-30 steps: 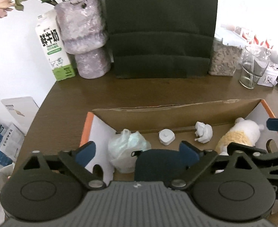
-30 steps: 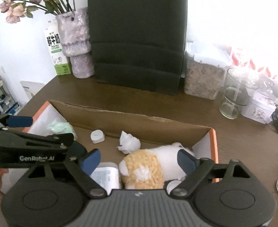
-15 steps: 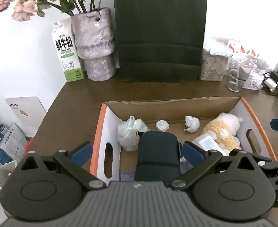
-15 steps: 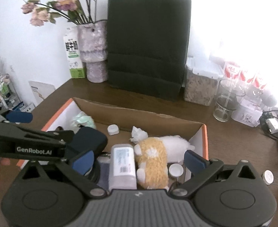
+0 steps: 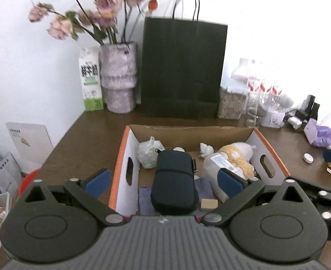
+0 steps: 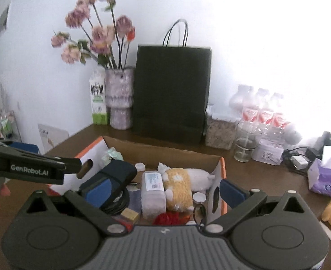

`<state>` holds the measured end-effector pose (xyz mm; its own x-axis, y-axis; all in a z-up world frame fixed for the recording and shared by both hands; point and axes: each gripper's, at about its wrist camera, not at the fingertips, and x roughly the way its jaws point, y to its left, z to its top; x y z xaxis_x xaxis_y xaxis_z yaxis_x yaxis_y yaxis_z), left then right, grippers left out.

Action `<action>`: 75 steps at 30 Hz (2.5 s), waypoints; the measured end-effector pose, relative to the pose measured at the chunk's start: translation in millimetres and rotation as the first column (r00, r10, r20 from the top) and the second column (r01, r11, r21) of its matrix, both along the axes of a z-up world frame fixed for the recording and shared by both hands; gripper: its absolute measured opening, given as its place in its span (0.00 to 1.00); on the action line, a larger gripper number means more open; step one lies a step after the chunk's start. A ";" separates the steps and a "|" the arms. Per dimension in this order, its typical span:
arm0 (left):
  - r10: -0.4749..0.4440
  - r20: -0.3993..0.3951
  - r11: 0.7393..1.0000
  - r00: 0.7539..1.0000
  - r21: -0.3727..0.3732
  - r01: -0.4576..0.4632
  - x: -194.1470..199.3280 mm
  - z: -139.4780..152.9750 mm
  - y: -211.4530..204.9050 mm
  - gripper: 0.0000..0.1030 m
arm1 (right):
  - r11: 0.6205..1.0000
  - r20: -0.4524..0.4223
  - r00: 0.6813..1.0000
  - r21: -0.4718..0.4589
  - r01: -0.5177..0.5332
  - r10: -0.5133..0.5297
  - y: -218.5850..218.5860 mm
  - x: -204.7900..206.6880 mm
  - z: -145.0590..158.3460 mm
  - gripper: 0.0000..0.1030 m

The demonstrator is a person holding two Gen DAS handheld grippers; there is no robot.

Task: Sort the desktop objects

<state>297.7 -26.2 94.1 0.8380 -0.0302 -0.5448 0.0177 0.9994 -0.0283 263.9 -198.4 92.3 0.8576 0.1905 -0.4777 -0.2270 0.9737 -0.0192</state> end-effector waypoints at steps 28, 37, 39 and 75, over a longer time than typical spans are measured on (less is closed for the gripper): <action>-0.043 0.186 0.998 0.982 0.044 0.036 -207.3 -81.0 -4.4 1.00 | 0.992 0.024 0.997 0.105 0.073 -0.076 2.8 -187.6 -80.8 1.00; -0.025 0.177 0.998 0.984 0.060 0.014 -214.3 -85.1 -7.2 1.00 | 0.993 -0.006 0.998 0.103 0.064 -0.064 5.2 -197.9 -89.8 1.00; -0.023 0.182 0.998 0.983 0.063 0.012 -215.5 -84.6 -7.7 1.00 | 0.993 -0.005 0.998 0.102 0.063 -0.063 5.3 -199.5 -89.5 1.00; -0.019 0.202 0.997 0.979 0.072 0.005 -221.9 -81.1 -8.0 1.00 | 0.995 0.012 0.999 0.095 0.043 -0.044 5.8 -203.9 -85.9 1.00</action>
